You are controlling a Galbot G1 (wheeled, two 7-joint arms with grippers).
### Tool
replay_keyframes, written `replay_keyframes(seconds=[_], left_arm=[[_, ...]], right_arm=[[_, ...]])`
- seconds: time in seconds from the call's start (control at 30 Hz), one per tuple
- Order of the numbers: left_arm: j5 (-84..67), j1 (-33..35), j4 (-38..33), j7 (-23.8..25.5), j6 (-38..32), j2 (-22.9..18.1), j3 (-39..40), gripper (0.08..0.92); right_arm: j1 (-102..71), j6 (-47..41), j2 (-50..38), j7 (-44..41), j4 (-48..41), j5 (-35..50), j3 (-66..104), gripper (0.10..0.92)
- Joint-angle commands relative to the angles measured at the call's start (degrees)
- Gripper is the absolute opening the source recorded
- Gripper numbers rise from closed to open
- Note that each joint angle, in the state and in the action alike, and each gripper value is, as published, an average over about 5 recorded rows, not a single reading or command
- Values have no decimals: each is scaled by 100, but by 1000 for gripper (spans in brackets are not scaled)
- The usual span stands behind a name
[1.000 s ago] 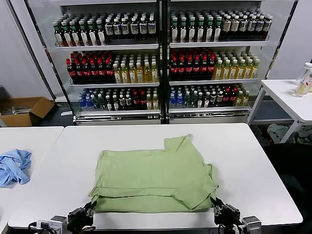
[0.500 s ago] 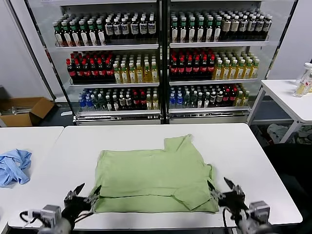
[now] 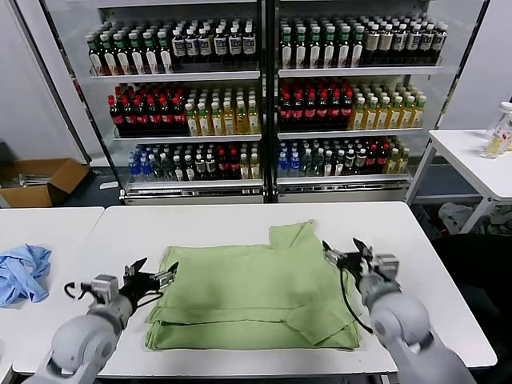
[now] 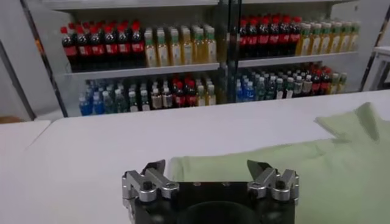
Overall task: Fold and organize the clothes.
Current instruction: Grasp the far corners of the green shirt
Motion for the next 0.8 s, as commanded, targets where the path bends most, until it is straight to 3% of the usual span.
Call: replay_keyframes(seconds=[0.03, 0.23, 0.57, 0.8], left_arm=[[19, -1442, 1594, 375, -36, 116, 714, 823], [258, -1864, 2442, 734, -226, 144, 1049, 822], [420, -2246, 3119, 960, -244, -29, 1306, 823], [487, -2294, 3387, 1045, -256, -41, 1259, 823]], right_arm=[[1581, -11, 443, 31, -1697, 82, -634, 823], [1979, 0, 775, -26, -2643, -95, -703, 823], [2224, 265, 1221, -165, -3806, -434, -610, 823], [2237, 411, 1390, -296, -4165, -595, -599, 823]])
